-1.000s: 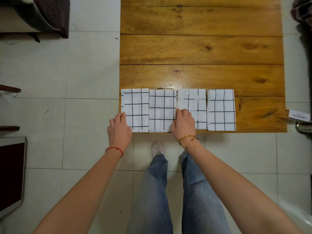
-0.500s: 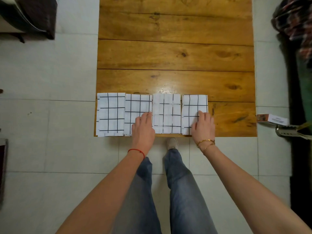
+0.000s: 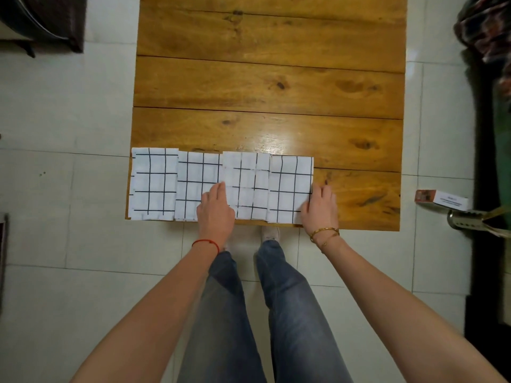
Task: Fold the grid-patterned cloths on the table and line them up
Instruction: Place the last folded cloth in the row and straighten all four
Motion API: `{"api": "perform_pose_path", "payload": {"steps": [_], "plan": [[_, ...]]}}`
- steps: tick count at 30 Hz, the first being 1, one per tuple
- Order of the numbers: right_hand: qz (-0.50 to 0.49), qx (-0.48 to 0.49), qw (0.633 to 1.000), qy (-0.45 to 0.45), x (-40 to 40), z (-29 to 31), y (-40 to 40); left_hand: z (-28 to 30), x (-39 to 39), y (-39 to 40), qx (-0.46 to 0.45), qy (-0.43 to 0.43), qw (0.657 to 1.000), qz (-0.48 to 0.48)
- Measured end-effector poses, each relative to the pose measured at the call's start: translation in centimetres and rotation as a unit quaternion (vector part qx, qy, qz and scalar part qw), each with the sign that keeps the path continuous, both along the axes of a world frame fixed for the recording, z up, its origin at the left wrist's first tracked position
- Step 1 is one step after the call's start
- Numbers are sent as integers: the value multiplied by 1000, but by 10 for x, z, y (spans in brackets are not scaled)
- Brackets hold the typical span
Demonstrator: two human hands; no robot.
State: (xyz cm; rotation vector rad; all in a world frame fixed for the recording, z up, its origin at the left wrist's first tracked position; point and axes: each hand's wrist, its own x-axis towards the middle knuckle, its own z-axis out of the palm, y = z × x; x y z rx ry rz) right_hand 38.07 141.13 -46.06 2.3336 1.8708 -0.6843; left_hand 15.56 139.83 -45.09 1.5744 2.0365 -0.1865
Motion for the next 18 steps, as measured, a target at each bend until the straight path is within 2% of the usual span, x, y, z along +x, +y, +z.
{"api": "perform_pose_path", "payload": {"steps": [11, 18], "plan": [[0, 4, 1000, 6, 11, 1, -2, 6, 0, -2, 7, 5, 1000, -6], [18, 21, 1000, 11, 10, 35, 6, 43, -14, 1, 30, -9, 999, -39]]}}
